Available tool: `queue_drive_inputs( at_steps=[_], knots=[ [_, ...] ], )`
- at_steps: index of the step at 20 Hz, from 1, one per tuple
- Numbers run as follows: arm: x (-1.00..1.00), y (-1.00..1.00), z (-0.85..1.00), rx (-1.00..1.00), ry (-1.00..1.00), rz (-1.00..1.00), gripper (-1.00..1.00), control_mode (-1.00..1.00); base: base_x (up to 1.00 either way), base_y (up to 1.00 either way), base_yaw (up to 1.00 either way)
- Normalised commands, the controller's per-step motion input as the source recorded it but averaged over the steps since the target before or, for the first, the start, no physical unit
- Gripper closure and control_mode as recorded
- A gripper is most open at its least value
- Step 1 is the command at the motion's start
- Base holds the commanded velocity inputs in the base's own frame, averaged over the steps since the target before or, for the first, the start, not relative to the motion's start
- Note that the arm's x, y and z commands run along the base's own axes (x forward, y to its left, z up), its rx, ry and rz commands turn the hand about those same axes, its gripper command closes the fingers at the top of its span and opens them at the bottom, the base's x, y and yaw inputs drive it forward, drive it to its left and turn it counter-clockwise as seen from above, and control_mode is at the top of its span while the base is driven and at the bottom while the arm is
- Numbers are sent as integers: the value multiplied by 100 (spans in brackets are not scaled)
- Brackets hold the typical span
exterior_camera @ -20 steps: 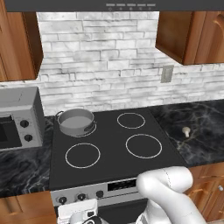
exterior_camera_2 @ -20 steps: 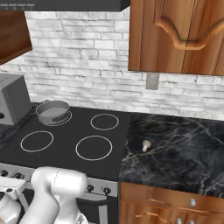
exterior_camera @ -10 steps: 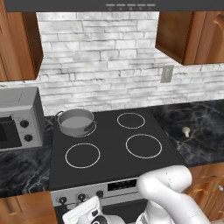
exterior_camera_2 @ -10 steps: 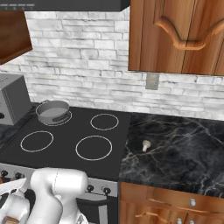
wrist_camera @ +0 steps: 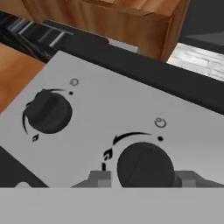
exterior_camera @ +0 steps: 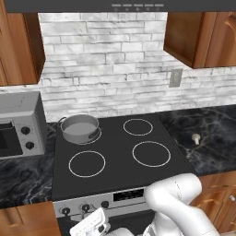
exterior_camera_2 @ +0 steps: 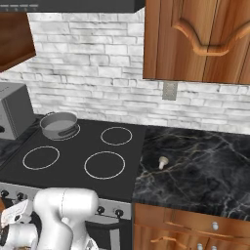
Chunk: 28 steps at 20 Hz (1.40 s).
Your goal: Turn on the burner for the pot on the stove. Wait thirty seconds for the pot to heat up. Then add the mushroom to the pot.
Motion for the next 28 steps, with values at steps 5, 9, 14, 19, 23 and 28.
queue_drive_inputs(
  at_steps=[5, 9, 14, 19, 23, 28],
  knots=[
    [0, 52, 66, -43, -2, 53, 100, -100, 0, 0, 0],
    [19, 10, 100, -27, 1, 20, 100, -100, 0, 0, 0],
    [29, 41, 94, -30, 24, 25, 100, -100, 0, 0, 0],
    [20, 60, 79, -41, 46, 36, 100, -100, 0, 0, 0],
    [5, 51, 55, -44, 58, 39, 100, -100, 0, 0, 0],
    [-3, 10, 45, -31, 48, 41, 100, -100, 0, 0, 0]
  ],
)
